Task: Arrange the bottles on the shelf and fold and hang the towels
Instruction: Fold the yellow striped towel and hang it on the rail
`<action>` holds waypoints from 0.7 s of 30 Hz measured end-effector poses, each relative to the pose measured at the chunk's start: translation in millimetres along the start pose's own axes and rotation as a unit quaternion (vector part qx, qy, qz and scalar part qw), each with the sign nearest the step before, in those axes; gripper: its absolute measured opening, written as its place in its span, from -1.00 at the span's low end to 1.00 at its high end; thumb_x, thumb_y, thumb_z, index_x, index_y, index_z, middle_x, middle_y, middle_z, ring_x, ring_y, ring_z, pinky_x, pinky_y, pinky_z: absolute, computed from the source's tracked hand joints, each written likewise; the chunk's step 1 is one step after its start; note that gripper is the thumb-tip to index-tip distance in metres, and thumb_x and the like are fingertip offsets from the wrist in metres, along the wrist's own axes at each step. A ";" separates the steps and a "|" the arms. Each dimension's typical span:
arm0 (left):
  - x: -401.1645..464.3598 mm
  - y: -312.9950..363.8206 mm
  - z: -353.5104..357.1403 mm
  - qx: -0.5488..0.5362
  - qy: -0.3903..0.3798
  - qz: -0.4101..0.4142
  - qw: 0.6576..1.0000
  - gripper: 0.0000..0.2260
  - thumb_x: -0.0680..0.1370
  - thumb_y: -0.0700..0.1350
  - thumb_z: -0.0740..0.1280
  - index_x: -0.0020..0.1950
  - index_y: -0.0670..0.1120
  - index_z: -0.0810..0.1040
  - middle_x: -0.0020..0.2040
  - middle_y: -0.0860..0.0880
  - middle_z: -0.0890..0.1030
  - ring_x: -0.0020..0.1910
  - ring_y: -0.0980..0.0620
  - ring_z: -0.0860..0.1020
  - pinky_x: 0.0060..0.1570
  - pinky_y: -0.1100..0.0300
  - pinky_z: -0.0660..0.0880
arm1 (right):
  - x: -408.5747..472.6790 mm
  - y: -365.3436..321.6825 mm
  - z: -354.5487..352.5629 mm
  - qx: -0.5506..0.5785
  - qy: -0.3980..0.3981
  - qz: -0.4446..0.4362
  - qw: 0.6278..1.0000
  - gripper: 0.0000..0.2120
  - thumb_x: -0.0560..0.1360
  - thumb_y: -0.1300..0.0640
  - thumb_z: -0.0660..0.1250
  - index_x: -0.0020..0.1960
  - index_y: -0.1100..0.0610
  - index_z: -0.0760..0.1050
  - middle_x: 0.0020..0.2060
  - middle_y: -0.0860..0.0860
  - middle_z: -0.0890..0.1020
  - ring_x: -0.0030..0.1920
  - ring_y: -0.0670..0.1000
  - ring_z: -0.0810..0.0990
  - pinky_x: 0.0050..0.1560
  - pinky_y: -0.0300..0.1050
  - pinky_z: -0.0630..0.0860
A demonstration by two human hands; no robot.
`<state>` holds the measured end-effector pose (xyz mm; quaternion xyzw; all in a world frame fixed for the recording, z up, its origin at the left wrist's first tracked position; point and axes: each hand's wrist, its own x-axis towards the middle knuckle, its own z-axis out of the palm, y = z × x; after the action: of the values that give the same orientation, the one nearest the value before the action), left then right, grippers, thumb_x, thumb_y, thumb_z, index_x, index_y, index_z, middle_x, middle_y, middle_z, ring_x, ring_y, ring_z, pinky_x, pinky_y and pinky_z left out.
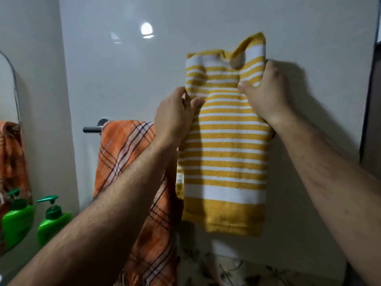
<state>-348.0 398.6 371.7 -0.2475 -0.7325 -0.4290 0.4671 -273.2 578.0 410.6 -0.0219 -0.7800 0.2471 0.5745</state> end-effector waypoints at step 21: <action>-5.8 20.3 -6.2 0.200 -0.263 0.141 0.933 -0.57 0.67 0.14 -0.05 0.33 0.05 0.50 0.27 -0.08 0.58 0.25 -0.10 0.50 0.20 0.05 0.39 | -12.4 2.4 -1.3 -0.165 -0.021 -0.312 0.935 -0.65 0.46 -0.22 0.36 -0.23 0.07 0.48 -0.26 0.04 0.49 -0.22 0.13 0.51 -0.27 -0.07 0.36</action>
<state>-327.0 403.8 375.7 -0.3533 -0.8575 -0.1227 0.3534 -268.5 576.7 398.9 0.1327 -0.7894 -0.0765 0.5944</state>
